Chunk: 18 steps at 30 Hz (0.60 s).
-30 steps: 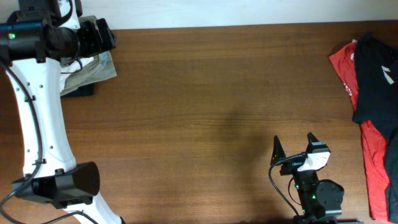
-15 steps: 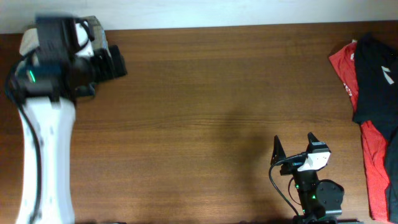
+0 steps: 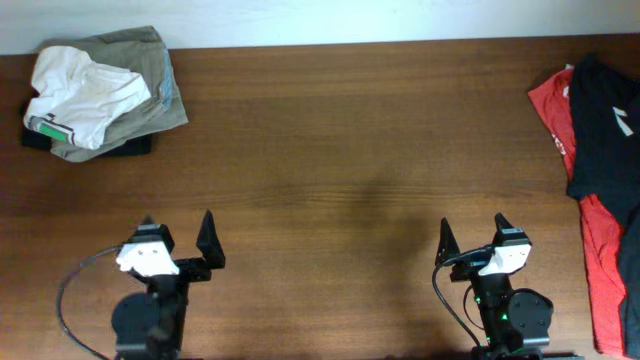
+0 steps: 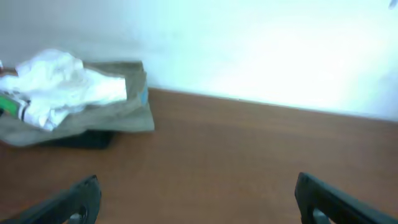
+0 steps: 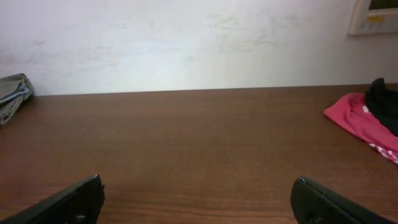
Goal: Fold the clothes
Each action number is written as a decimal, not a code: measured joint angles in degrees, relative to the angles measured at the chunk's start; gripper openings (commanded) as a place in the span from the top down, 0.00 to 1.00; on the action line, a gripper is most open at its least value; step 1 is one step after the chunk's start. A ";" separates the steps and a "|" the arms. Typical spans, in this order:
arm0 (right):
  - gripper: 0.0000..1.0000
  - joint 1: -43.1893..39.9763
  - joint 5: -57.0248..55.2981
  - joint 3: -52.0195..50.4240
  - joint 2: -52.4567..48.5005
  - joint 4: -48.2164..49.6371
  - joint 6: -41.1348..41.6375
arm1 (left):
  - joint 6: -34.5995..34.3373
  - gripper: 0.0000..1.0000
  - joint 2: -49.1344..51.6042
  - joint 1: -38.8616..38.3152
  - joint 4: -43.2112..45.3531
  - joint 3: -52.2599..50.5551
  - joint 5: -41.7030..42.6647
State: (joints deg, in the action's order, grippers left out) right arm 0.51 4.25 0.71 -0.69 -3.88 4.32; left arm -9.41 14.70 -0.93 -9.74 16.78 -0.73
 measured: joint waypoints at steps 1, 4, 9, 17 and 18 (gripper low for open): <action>0.01 0.00 0.00 0.02 0.00 -0.02 -0.02 | 0.02 0.01 -1.99 0.37 3.65 -4.46 -0.02; 0.01 0.00 0.00 0.02 0.02 -0.02 -0.02 | 0.04 0.01 -5.22 0.42 10.95 -12.39 -0.17; 0.01 0.00 0.00 0.02 0.00 0.00 -0.04 | 0.04 0.01 -12.61 0.76 7.10 -15.93 -1.38; 0.01 0.00 0.02 0.02 0.00 0.00 0.00 | 3.23 0.01 -13.86 1.99 5.18 -15.93 -1.88; 0.01 0.00 0.02 0.02 0.00 -0.02 -0.02 | 3.65 0.01 -13.86 1.99 5.18 -15.93 -1.88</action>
State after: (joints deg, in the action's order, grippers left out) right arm 0.51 4.27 0.73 -0.69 -3.90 4.29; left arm -5.76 0.84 1.06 -4.56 0.84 -2.61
